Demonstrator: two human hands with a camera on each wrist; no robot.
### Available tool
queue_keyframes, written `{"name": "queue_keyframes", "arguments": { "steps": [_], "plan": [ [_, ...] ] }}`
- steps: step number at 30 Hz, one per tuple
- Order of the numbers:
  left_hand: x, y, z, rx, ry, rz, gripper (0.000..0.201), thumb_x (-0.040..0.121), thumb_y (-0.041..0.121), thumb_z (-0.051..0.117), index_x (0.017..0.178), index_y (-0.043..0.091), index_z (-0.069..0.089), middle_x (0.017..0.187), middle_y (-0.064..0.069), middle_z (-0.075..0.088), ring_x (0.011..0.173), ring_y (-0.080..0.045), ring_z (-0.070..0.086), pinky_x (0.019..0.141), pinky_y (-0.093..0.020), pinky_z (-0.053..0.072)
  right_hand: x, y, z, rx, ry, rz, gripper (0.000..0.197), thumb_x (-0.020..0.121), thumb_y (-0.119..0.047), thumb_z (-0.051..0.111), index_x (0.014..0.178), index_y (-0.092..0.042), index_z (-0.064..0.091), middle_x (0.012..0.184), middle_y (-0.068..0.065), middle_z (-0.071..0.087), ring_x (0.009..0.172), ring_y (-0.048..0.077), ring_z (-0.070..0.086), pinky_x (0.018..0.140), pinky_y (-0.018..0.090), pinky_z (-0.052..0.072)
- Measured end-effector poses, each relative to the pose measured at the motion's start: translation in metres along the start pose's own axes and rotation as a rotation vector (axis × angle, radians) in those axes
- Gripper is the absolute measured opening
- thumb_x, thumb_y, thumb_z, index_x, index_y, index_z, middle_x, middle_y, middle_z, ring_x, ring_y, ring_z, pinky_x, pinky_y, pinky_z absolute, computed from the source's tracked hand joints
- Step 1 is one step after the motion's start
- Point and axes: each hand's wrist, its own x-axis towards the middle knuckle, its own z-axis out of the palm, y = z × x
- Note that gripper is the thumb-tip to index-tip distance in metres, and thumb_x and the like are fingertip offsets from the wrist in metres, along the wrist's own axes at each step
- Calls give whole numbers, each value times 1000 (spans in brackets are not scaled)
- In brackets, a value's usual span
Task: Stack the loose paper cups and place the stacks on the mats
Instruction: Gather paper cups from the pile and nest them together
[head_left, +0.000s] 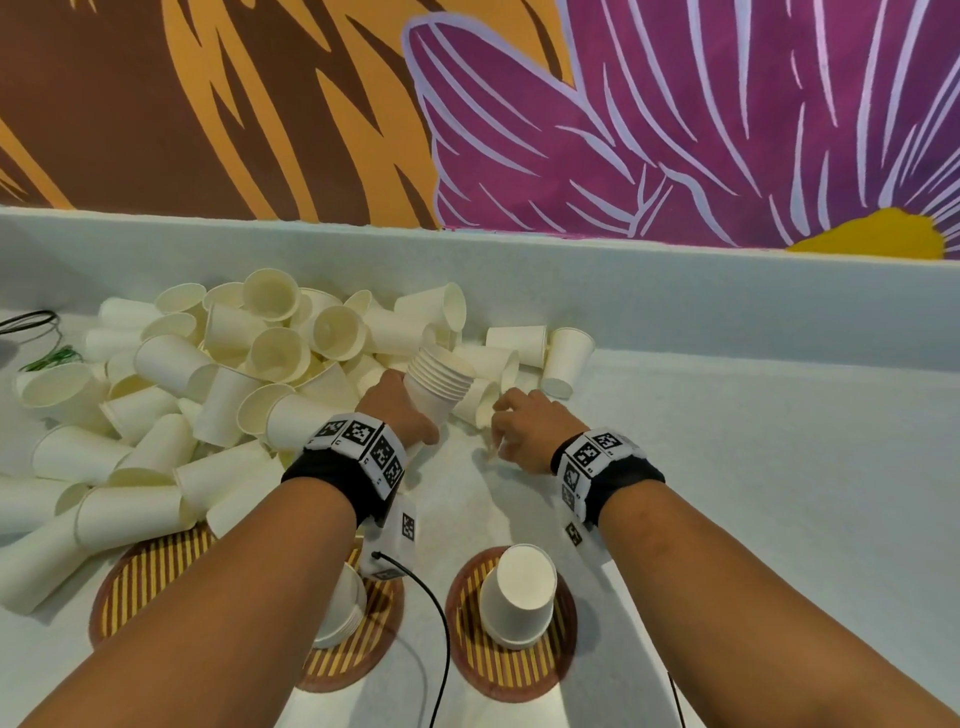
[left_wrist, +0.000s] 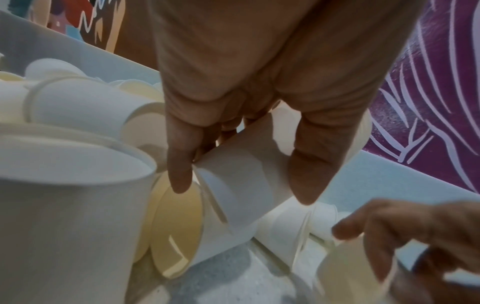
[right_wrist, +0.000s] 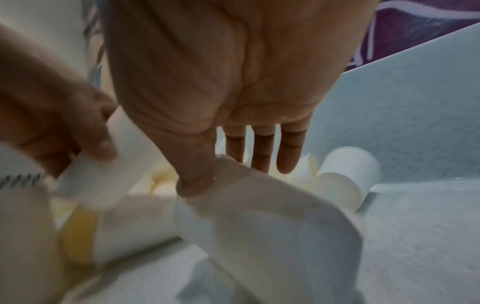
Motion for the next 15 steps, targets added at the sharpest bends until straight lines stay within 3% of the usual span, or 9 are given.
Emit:
{"name": "queue_keyframes", "arguments": {
  "steps": [3,5,9,12,15],
  "plan": [
    [1,5,5,26,-36,-11,67,57,17,87,113,7,51,102,-9,64,92,-29,63,72,-34,49,1,7,-19,144,226,89,20,91,-30,56,100,-15,65,117,5,52,105,26,50,87,39,47],
    [3,7,7,42,-53,-18,70,55,22,88,114,9,51,102,-8,64,92,-28,62,72,-34,50,0,10,-36,222,449,154,20,93,-29,55,95,-11,64,104,6,56,94,24,53,76,32,45],
    [4,10,8,78,-59,-30,75,57,23,87,119,11,46,102,-5,60,94,-28,60,76,-36,51,-4,10,-60,310,735,245,19,96,-26,49,93,-11,59,86,0,55,77,18,50,65,29,39],
    [3,14,10,102,-66,-13,79,58,25,86,121,11,41,104,-5,58,95,-28,59,76,-37,49,-5,2,-65,492,786,194,17,97,-23,48,95,-11,60,76,-5,54,69,14,47,64,26,36],
    [4,16,10,88,-68,13,78,55,26,87,117,11,43,103,-5,60,93,-27,60,75,-36,50,-2,-8,-59,604,612,119,20,98,-18,46,104,-8,62,80,0,58,74,19,54,72,33,46]
  ]
}}
